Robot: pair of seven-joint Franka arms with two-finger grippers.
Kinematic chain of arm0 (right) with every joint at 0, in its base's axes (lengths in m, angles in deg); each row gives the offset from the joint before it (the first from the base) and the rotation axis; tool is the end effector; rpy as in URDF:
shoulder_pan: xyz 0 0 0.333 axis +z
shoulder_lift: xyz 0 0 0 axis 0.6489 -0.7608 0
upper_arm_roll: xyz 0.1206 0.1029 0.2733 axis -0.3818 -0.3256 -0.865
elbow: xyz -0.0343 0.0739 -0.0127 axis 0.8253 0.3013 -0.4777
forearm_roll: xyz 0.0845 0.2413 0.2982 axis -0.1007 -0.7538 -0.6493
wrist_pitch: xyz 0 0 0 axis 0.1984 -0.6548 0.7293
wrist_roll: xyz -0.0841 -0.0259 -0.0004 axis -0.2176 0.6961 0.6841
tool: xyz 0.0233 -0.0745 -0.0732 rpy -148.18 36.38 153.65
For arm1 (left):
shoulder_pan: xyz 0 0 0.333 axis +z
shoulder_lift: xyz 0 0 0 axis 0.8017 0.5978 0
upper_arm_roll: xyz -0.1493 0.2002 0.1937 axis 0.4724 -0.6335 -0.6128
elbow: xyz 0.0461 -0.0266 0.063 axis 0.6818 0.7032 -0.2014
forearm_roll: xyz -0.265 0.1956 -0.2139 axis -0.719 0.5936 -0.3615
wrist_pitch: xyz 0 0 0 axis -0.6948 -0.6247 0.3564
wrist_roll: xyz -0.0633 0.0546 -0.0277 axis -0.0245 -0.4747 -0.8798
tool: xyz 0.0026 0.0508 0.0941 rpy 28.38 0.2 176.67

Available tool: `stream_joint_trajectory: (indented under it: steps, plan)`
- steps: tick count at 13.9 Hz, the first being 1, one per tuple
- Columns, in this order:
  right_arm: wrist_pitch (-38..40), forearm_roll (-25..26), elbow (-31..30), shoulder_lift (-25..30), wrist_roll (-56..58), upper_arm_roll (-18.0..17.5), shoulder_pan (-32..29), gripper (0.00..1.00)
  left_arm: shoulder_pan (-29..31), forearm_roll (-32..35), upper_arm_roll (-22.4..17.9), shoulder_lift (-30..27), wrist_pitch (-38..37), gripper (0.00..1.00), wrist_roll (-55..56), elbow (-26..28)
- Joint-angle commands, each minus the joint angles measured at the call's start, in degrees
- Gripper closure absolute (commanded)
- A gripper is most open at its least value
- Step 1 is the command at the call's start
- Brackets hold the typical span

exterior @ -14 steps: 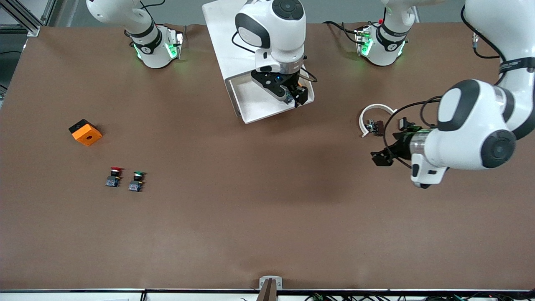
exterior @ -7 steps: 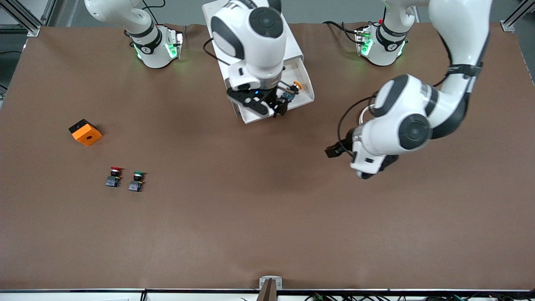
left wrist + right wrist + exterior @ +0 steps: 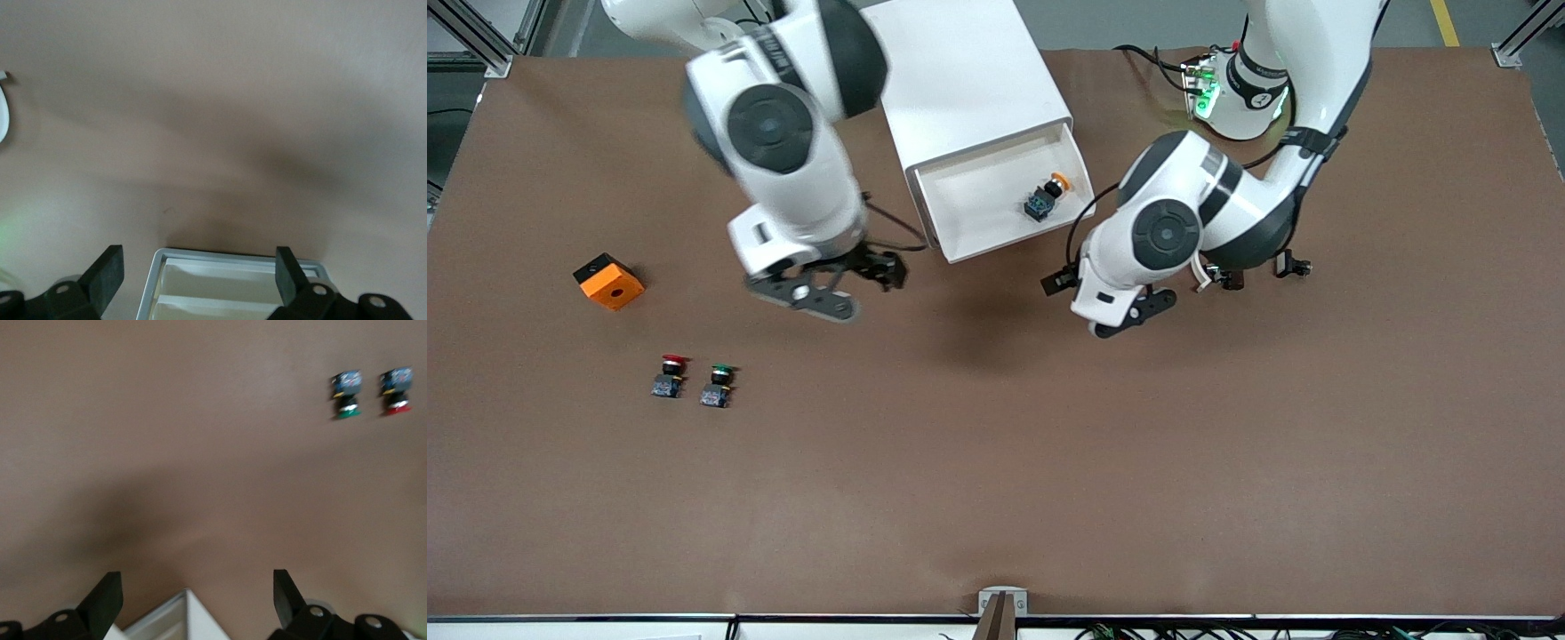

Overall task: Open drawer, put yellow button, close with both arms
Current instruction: 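Push the drawer shut with the left gripper while the right gripper withdraws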

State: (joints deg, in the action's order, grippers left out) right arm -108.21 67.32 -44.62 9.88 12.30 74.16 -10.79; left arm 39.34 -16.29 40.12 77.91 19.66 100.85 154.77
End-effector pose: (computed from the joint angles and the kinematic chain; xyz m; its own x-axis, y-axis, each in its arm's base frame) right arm 0.5745 0.3059 0.5175 0.9648 -0.2456 -0.0937 -0.2370 -0.9669 0.0944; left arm 0.5130 -0.3914 0.3625 0.8552 0.3890 -0.3426 0.4030 -0.9146 -0.0325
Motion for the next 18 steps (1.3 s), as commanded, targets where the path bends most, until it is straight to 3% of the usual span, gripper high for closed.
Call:
stream_joint_trajectory:
  steps: [1,3,10,14,18]
  plan:
    - [2.73,-0.92,-0.46,2.31,12.02,-1.03,-7.94,0.00,-1.87,1.02,0.40,-3.63,2.93,0.00,0.62,5.36]
    - [4.58,-0.74,-0.63,3.54,20.72,-0.94,-13.21,0.00,-1.61,0.58,2.50,-6.01,5.04,0.00,0.80,8.79]
    - [7.48,0.05,-0.54,5.04,52.81,-0.94,-33.52,0.00,-1.35,0.14,10.33,-6.55,8.82,0.00,5.10,12.32]
    - [7.57,0.66,-0.46,5.04,54.34,-0.77,-37.85,0.00,-1.44,-0.47,13.67,-6.46,11.20,0.00,7.47,13.99]
    - [7.57,1.37,-0.11,4.95,54.25,-0.77,-39.69,0.00,-2.49,-2.85,14.55,-6.11,11.29,0.00,7.92,14.60]
